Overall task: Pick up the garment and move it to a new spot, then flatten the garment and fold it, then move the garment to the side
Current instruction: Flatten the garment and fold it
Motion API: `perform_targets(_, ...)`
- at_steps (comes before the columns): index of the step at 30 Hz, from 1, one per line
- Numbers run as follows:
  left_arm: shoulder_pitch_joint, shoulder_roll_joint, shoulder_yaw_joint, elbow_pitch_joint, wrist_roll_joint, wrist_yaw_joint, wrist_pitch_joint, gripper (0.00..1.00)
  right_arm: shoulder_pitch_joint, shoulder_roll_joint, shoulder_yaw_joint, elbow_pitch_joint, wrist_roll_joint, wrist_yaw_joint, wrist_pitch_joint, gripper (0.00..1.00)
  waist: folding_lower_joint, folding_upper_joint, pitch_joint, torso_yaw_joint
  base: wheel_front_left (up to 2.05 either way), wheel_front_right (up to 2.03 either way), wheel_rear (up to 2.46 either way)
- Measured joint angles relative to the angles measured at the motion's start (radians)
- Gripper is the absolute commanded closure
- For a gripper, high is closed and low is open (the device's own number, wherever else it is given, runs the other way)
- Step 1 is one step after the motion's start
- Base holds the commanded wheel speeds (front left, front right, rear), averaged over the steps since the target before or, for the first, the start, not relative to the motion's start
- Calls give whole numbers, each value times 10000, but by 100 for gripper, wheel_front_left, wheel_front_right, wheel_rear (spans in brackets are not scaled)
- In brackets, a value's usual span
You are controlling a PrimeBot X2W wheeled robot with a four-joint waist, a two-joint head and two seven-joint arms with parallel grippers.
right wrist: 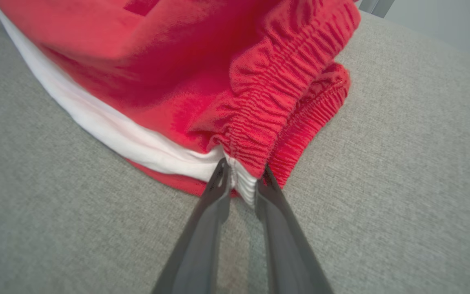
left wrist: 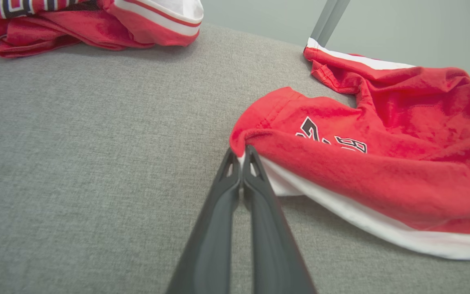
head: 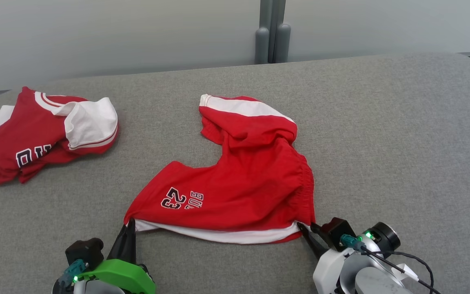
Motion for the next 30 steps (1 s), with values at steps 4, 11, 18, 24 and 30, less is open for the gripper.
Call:
perform_targets(4,-1,-33,35,12,54,-10,2,100,-220,-4,244,268,207,0,-82,100,0,0,-1,-9,0,0,0)
perform_targets(11,11,-86,128,-171,54,-153,2,100,-274,-29,198,-111,1141,0,-203,100,0,0,-115,-54,0,0,0)
perform_targets(18,115,-201,267,-1158,-385,-410,0,100,-6,-715,301,-2378,3248,0,286,100,0,0,-489,-223,0,0,0)
perform_targets(24,109,-249,73,-2529,-761,-523,226,100,392,-1555,-104,-4798,4050,0,1152,100,0,0,-758,-448,0,0,0)
perform_targets(30,103,-265,69,-4439,-1365,-535,819,100,704,-2138,-909,-7129,4228,0,1923,100,0,0,-922,-695,0,0,0)
